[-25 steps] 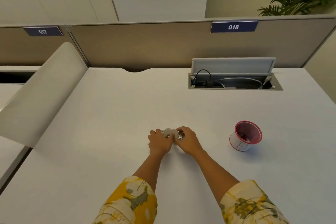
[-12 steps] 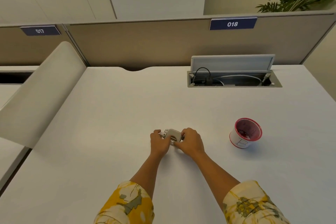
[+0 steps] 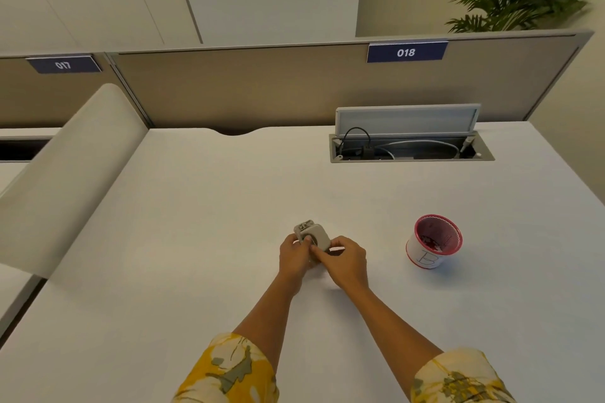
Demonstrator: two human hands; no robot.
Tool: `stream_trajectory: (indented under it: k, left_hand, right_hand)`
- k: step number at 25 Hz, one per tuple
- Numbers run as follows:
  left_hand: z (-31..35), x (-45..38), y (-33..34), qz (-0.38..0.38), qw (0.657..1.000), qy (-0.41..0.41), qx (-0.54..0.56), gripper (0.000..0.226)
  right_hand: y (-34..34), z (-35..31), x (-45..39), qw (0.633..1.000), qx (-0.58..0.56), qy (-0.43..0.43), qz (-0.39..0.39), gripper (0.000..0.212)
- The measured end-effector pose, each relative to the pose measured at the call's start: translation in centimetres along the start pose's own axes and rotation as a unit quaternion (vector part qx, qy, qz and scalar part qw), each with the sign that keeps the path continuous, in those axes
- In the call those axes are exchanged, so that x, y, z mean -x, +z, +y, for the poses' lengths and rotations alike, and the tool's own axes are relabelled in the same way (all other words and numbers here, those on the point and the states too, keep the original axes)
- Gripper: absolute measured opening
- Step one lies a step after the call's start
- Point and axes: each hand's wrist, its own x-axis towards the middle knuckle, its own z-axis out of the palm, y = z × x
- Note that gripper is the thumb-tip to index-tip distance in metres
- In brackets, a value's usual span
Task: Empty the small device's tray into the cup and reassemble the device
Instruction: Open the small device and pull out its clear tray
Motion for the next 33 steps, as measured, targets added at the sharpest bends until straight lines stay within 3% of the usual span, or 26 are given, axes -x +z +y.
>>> stream_trajectory:
  k: [5, 10, 17, 21, 33]
  left_hand:
    - [-0.1, 0.7, -0.5, -0.025, 0.999, -0.015, 0.014, 0.029]
    - [0.4, 1.8, -0.3, -0.1, 0.994, -0.039, 0.008, 0.028]
    - [1.1, 2.1, -0.2, -0.134, 0.99, -0.012, -0.033, 0.029]
    - [1.0, 2.0, -0.3, -0.141, 0.989, -0.007, -0.046, 0.03]
    - [1.0, 2.4, 0.3, -0.141, 0.99, -0.017, 0.007, 0.029]
  right_hand:
    - [-1.9, 1.0, -1.6, 0.983, -0.142, 0.093, -0.065, 0.025]
    - [-1.9, 0.1, -3.0, 0.952, -0.238, 0.154, -0.112, 0.03]
    - [-2.3, -0.2, -3.8, 0.946, -0.254, 0.162, -0.124, 0.02]
    - [-2.2, -0.4, -3.8, 0.943, -0.253, 0.17, -0.135, 0.025]
    - [-1.8, -0.6, -4.3, 0.962, -0.19, 0.187, -0.062, 0.03]
